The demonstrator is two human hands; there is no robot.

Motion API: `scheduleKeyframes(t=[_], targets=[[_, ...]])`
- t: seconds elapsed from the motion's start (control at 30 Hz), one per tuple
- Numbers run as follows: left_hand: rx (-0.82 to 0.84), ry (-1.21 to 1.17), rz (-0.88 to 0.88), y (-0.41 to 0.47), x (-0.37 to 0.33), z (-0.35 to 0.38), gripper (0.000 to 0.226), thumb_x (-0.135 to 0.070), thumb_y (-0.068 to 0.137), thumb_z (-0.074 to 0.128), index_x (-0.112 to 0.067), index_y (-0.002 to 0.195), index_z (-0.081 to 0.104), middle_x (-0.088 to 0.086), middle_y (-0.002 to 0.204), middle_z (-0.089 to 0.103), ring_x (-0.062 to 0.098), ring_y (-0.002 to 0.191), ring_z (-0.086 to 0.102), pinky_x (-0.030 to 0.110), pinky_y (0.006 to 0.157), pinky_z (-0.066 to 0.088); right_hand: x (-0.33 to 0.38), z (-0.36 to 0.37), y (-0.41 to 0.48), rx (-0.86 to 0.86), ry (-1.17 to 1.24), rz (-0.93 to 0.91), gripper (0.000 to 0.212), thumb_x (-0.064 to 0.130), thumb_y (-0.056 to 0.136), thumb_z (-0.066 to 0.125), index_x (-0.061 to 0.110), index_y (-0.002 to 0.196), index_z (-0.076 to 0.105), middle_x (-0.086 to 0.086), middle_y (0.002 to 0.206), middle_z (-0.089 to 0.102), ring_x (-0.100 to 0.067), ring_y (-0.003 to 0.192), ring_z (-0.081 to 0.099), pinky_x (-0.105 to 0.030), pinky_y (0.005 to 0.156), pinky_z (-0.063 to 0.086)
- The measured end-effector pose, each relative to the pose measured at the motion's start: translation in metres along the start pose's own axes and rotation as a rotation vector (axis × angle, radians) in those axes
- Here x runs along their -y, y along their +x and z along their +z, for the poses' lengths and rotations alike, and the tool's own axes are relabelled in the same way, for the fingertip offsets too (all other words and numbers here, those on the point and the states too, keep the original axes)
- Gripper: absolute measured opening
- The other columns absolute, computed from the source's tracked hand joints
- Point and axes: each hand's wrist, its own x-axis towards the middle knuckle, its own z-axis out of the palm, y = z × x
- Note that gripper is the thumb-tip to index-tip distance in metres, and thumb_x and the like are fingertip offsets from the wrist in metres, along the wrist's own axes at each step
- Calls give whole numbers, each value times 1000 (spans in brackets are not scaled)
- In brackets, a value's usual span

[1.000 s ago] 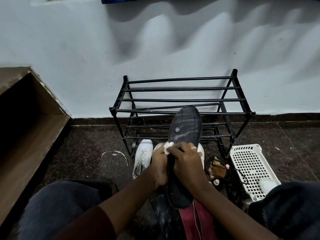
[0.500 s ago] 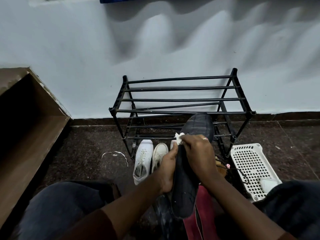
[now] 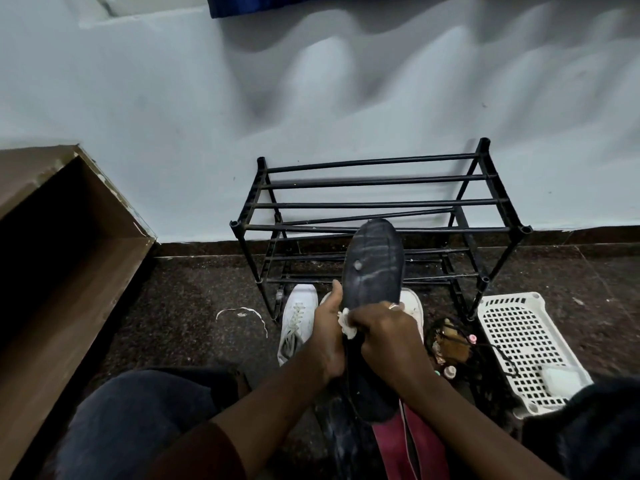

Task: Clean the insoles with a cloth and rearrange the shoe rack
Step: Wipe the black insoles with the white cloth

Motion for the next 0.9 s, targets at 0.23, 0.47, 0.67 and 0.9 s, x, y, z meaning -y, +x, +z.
scheduleKeyframes(t=[0.23,0.47,0.67,0.9], targets=[[-10,-29,-13,3,2,-1,58,-49,94,38,-4,114,68,17,117,66,27,103,65,36,90,50,-9,0,5,23,-36,-31,10,11,72,54,15,65,60,0,61,62,-21,54,58,-26,49,33],[9,26,-99,-1,11,5,48,-42,91,41,-7,97,73,12,91,71,24,81,69,31,77,52,-24,-10,15,-25,7,-2,13,13,78,52,11,69,61,-2,68,64,-21,61,61,-29,52,40],[-1,-65,-75,1,3,-3,52,-36,93,38,-2,81,75,13,82,71,24,72,70,35,78,47,-17,-7,10,-41,101,-186,28,14,76,42,8,74,69,-5,76,70,-22,69,66,-28,60,47],[-17,1,-109,0,3,-3,60,-46,97,35,-6,79,76,10,82,72,20,74,71,26,70,55,-18,-1,8,1,30,-221,28,11,76,43,7,80,70,-8,85,72,-24,75,69,-28,55,54]])
